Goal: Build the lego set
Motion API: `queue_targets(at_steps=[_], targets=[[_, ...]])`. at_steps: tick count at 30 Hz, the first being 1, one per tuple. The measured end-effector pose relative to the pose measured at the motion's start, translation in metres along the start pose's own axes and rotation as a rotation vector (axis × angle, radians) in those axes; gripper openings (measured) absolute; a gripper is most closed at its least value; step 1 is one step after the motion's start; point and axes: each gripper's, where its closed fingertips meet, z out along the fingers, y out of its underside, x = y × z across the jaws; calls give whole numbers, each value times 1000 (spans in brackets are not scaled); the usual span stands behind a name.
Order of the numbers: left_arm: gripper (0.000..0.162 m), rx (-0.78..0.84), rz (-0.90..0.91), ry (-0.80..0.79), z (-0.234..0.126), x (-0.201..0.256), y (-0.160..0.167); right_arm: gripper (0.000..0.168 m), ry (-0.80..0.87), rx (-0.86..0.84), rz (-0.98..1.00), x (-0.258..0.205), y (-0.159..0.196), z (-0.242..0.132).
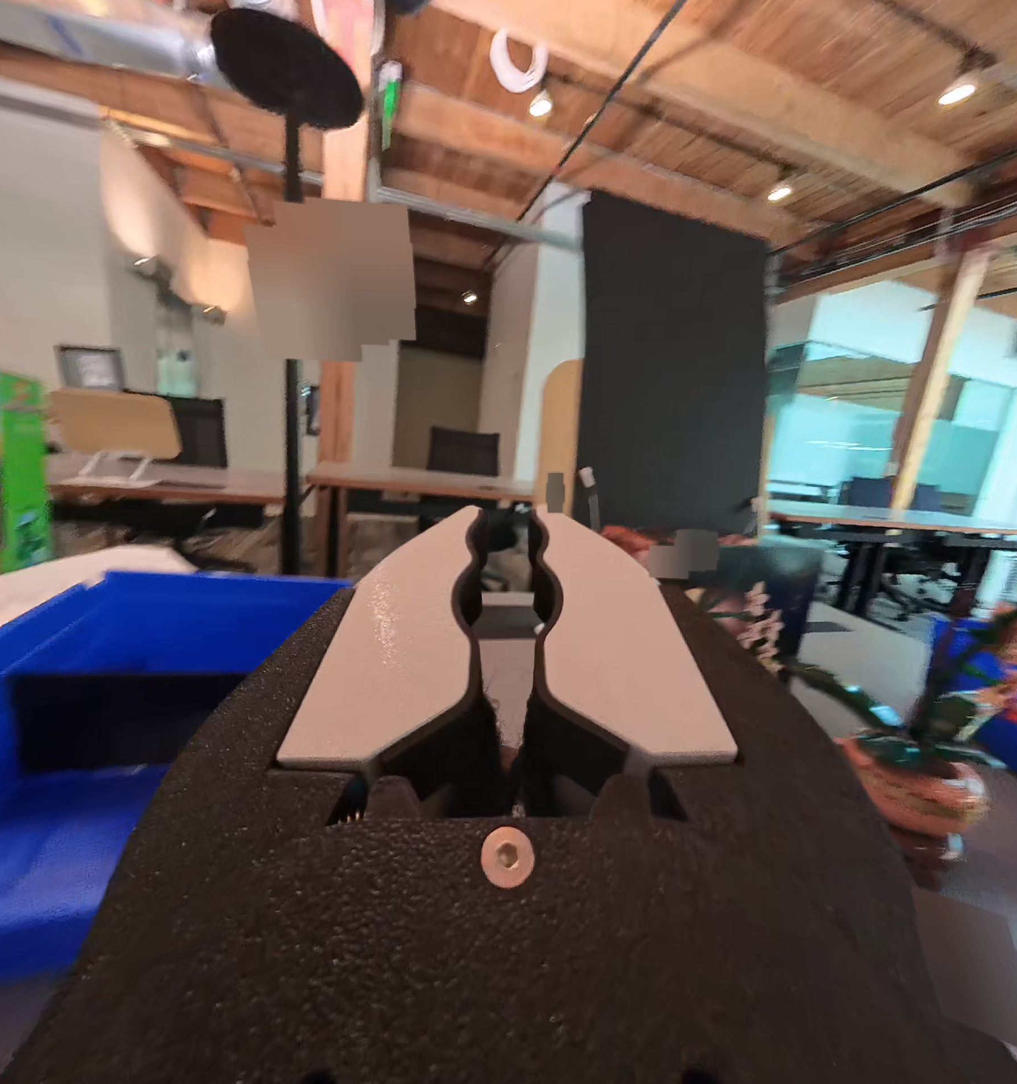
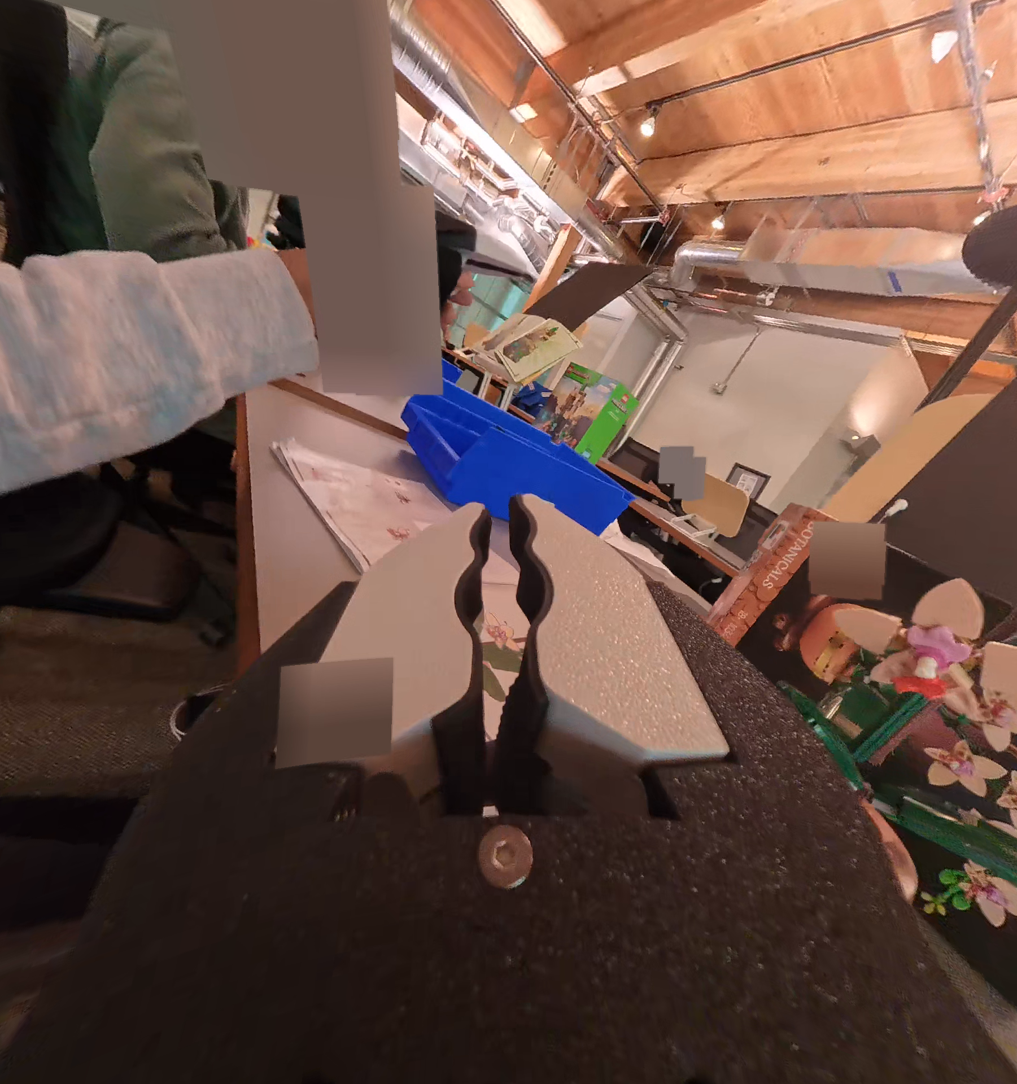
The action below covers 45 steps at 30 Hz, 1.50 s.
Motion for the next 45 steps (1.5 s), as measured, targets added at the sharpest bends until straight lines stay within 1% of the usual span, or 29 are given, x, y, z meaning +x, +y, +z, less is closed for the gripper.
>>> queue_targets(at_steps=[1, 3, 5, 6, 7, 8, 10, 12, 13, 14, 15, 18, 19, 21, 22, 23, 25, 27, 29, 31, 32, 33, 34, 36, 39, 40, 41, 43, 45], targets=[[12, 21, -4, 52, 4, 18, -6, 6, -10, 9, -6, 1, -6, -4], [12, 49, -4, 194, 11, 62, -15, 6, -20, 25, -43, 5, -21, -12], [11, 5, 5, 368, 15, 111, -11, 7, 10, 50, -65, 17, -37, -20], [11, -68, 25, 468, 16, 136, 1, 7, 30, 40, -57, 26, -40, -23], [12, -174, 56, 560, 16, 158, 20, 7, 33, 5, -46, 33, -39, -26], [17, -293, 96, 635, 15, 177, 44, 10, 19, -60, -38, 39, -31, -30], [36, -482, 182, 738, 14, 205, 95, 31, -17, -239, 14, 52, -5, -41], [37, -617, 222, 801, 13, 225, 140, 58, -60, -406, 151, 63, 26, -58], [40, -654, 211, 808, 15, 233, 158, 71, -51, -480, 235, 72, 42, -67], [46, -677, 175, 815, 18, 244, 174, 81, -28, -538, 310, 80, 57, -75], [53, -706, 128, 833, 18, 255, 190, 86, -14, -580, 376, 86, 69, -82], [62, -820, 34, 877, 14, 281, 233, 92, 12, -646, 513, 92, 95, -93], [66, -833, 33, 878, 14, 287, 243, 92, 19, -665, 528, 94, 102, -96], [75, -841, 84, 824, 20, 288, 259, 94, 29, -656, 533, 99, 107, -93], [80, -848, 117, 795, 24, 286, 265, 93, 26, -644, 531, 101, 108, -89], [79, -858, 137, 776, 26, 285, 269, 93, 18, -639, 526, 103, 110, -84], [72, -869, 138, 796, 27, 289, 272, 89, 14, -668, 501, 107, 121, -76], [69, -862, 134, 811, 31, 291, 273, 84, -6, -683, 429, 107, 132, -69], [64, -867, 129, 831, 34, 291, 274, 87, -44, -719, 390, 103, 140, -63], [59, -881, 104, 849, 37, 289, 276, 95, -60, -756, 404, 101, 146, -57], [57, -888, 96, 861, 38, 288, 276, 94, -59, -765, 400, 102, 148, -57], [54, -891, 93, 878, 39, 287, 276, 90, -53, -768, 392, 103, 148, -57], [54, -893, 93, 900, 40, 287, 277, 90, -51, -770, 396, 102, 147, -59], [54, -894, 107, 953, 40, 288, 277, 94, -41, -774, 395, 96, 144, -61], [52, -898, 132, 1012, 41, 290, 278, 104, -14, -818, 330, 86, 143, -67], [53, -907, 138, 1012, 43, 289, 279, 105, -13, -835, 308, 83, 143, -70], [54, -913, 145, 1002, 45, 288, 279, 102, -25, -843, 295, 78, 142, -72], [49, -907, 164, 980, 49, 285, 279, 99, -68, -845, 284, 64, 138, -77], [50, -874, 175, 962, 50, 280, 274, 100, -90, -877, 268, 57, 136, -89]])
